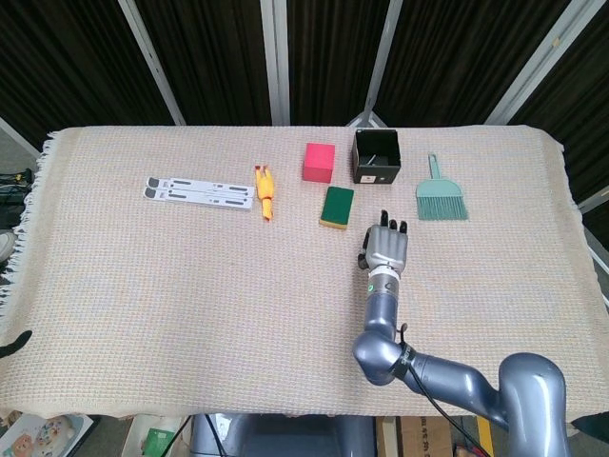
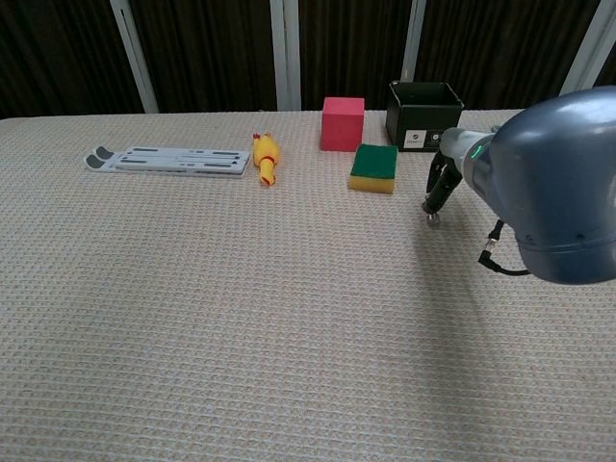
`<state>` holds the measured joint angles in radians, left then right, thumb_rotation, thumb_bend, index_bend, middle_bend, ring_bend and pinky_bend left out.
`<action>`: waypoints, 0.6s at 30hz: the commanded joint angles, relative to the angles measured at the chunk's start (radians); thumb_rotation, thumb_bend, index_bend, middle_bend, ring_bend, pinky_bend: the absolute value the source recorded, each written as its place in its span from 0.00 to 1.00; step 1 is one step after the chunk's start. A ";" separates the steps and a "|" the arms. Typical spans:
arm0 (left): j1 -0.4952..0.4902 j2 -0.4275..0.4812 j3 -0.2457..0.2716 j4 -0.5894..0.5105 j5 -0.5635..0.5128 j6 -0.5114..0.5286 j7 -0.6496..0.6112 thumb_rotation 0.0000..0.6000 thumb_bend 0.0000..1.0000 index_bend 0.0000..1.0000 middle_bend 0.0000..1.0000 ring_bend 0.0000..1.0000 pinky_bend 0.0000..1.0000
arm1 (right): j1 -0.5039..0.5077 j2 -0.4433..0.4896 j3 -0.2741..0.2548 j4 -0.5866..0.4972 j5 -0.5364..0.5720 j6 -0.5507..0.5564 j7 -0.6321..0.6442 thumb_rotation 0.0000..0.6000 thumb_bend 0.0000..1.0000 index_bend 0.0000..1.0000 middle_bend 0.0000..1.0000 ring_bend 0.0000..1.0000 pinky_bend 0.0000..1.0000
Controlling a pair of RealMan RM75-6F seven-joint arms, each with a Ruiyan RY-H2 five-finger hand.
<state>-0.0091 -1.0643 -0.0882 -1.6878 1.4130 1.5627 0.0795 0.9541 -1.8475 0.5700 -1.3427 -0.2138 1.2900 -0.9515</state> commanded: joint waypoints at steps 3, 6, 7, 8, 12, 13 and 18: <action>-0.001 -0.003 0.001 -0.001 0.000 0.000 0.008 1.00 0.24 0.12 0.00 0.00 0.00 | -0.017 0.029 0.003 -0.025 0.006 -0.006 0.009 1.00 0.38 0.58 0.05 0.12 0.04; -0.002 -0.005 0.001 -0.002 0.000 -0.001 0.014 1.00 0.24 0.12 0.00 0.00 0.00 | -0.022 0.039 0.001 -0.032 0.012 -0.009 0.012 1.00 0.38 0.58 0.05 0.12 0.04; -0.002 -0.005 0.002 -0.002 0.001 0.000 0.015 1.00 0.24 0.12 0.00 0.00 0.00 | -0.024 0.043 0.001 -0.034 0.015 -0.012 0.014 1.00 0.38 0.58 0.05 0.12 0.04; -0.001 -0.006 0.002 -0.003 0.001 0.000 0.016 1.00 0.24 0.12 0.00 0.00 0.00 | -0.025 0.044 0.000 -0.034 0.016 -0.014 0.015 1.00 0.38 0.58 0.05 0.12 0.04; -0.001 -0.006 0.002 -0.003 0.001 0.002 0.018 1.00 0.24 0.12 0.00 0.00 0.00 | -0.025 0.050 -0.002 -0.036 0.025 -0.023 0.018 1.00 0.38 0.58 0.05 0.12 0.04; -0.001 -0.006 0.002 -0.004 0.001 0.002 0.018 1.00 0.24 0.12 0.00 0.00 0.00 | -0.024 0.051 -0.003 -0.035 0.027 -0.025 0.017 1.00 0.38 0.58 0.05 0.12 0.04; -0.001 -0.006 0.002 -0.003 0.001 0.003 0.016 1.00 0.24 0.12 0.00 0.00 0.00 | -0.019 0.052 -0.010 -0.028 0.039 -0.033 0.013 1.00 0.38 0.58 0.05 0.12 0.04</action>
<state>-0.0096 -1.0701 -0.0865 -1.6908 1.4139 1.5652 0.0960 0.9342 -1.7956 0.5607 -1.3719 -0.1758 1.2579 -0.9380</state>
